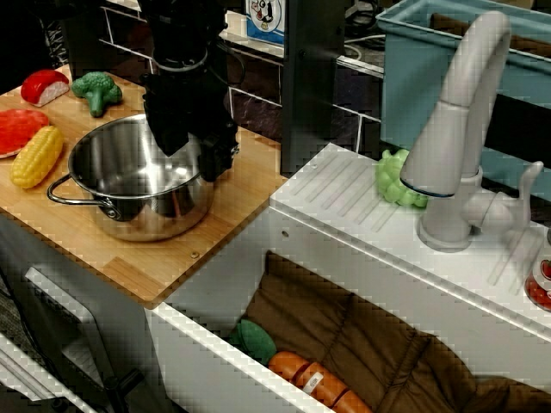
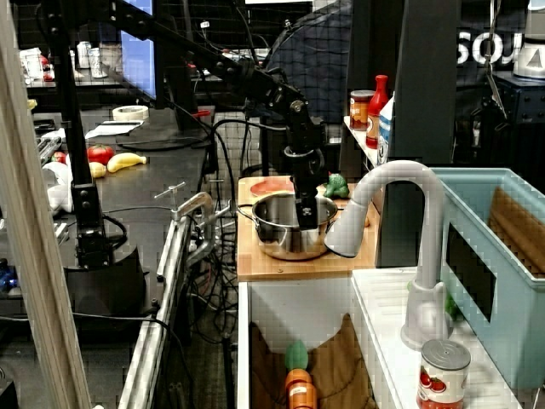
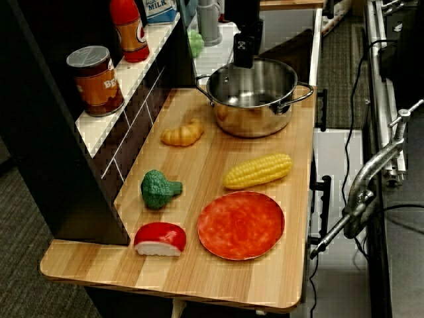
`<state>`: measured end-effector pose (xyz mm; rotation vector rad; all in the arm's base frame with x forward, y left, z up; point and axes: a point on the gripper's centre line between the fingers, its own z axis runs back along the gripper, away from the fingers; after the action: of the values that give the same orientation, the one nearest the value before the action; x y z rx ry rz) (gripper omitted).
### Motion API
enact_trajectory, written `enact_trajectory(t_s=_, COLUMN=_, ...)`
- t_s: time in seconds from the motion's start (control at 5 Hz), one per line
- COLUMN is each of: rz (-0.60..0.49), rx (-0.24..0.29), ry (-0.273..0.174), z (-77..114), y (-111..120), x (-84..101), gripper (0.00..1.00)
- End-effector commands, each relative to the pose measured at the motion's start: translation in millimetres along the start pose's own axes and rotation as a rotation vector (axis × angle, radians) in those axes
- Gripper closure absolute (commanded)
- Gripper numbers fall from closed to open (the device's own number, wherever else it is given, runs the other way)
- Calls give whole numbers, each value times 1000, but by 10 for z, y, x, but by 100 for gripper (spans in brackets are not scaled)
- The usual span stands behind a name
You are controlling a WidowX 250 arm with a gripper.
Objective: Lift pot
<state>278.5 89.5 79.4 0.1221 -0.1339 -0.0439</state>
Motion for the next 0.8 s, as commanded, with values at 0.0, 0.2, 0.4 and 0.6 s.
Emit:
enact_trajectory(t_s=0.0, rz=9, rx=33, ry=-73, z=94, y=90, x=-40, gripper=0)
enact_trajectory(t_s=0.2, rz=8, rx=65, ry=-94, z=12, y=31, x=-170, gripper=0)
enact_trajectory(t_s=0.4, rz=4, rx=73, ry=-92, z=-70, y=23, x=-243, gripper=0)
enact_trajectory(t_s=0.6, rz=31, rx=73, ry=-117, z=-117, y=95, x=-313, gripper=0)
